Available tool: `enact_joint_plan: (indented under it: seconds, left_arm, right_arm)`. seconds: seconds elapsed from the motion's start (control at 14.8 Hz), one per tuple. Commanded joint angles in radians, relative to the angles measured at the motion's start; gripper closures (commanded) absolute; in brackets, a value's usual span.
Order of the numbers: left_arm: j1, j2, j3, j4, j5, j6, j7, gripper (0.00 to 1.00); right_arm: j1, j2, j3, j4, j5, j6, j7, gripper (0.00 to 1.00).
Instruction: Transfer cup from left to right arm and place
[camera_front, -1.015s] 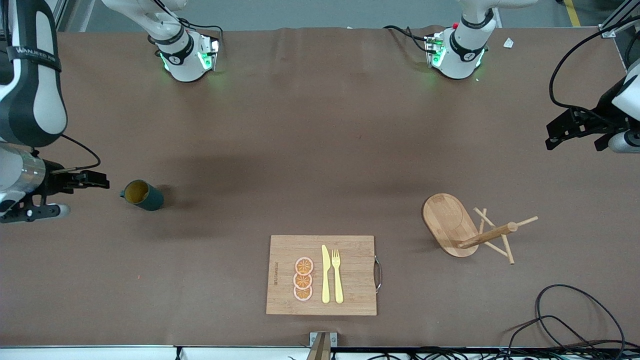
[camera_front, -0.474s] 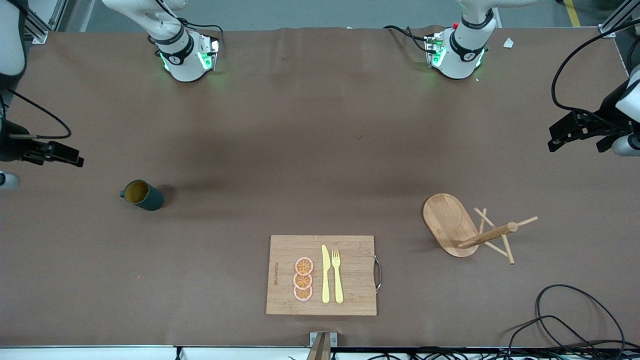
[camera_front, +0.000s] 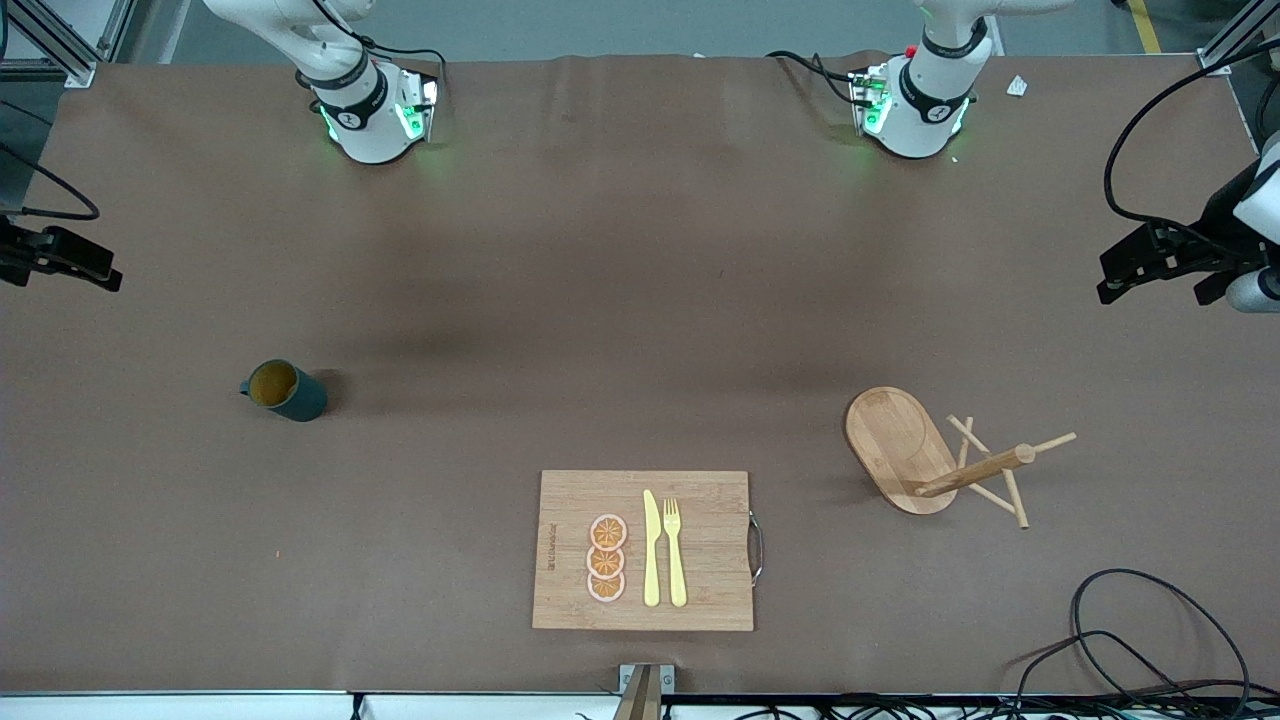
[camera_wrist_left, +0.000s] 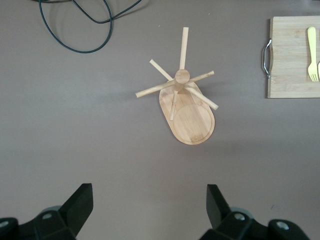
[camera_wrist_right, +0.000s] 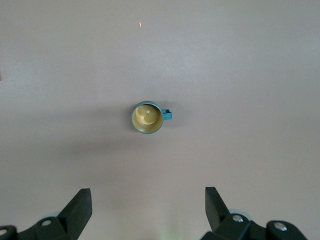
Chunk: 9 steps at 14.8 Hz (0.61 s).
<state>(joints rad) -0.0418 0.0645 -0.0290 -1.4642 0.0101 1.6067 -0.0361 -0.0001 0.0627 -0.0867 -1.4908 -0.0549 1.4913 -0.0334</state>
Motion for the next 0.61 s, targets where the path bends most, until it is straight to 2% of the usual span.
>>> enact_joint_plan:
  seconds: [0.0, 0.2, 0.34, 0.54]
  left_arm:
    - [0.011, -0.005, -0.005, -0.001, -0.009, 0.007, 0.015, 0.00]
    - [0.010, -0.002, -0.005, -0.001, -0.009, 0.007, 0.002, 0.00]
    - [0.008, 0.000, -0.005, 0.011, -0.018, 0.007, -0.016, 0.00]
    - [0.010, 0.000, -0.005, 0.012, -0.016, 0.007, -0.048, 0.00]
  right_arm:
    - [-0.004, 0.020, 0.001, 0.026, -0.013, -0.014, 0.021, 0.00]
    - [-0.004, 0.019, -0.001, 0.026, 0.012, -0.013, 0.023, 0.00]
    - [-0.014, 0.015, -0.005, 0.020, 0.062, -0.020, 0.029, 0.00]
    - [-0.014, 0.014, -0.002, 0.018, 0.063, -0.045, 0.101, 0.00]
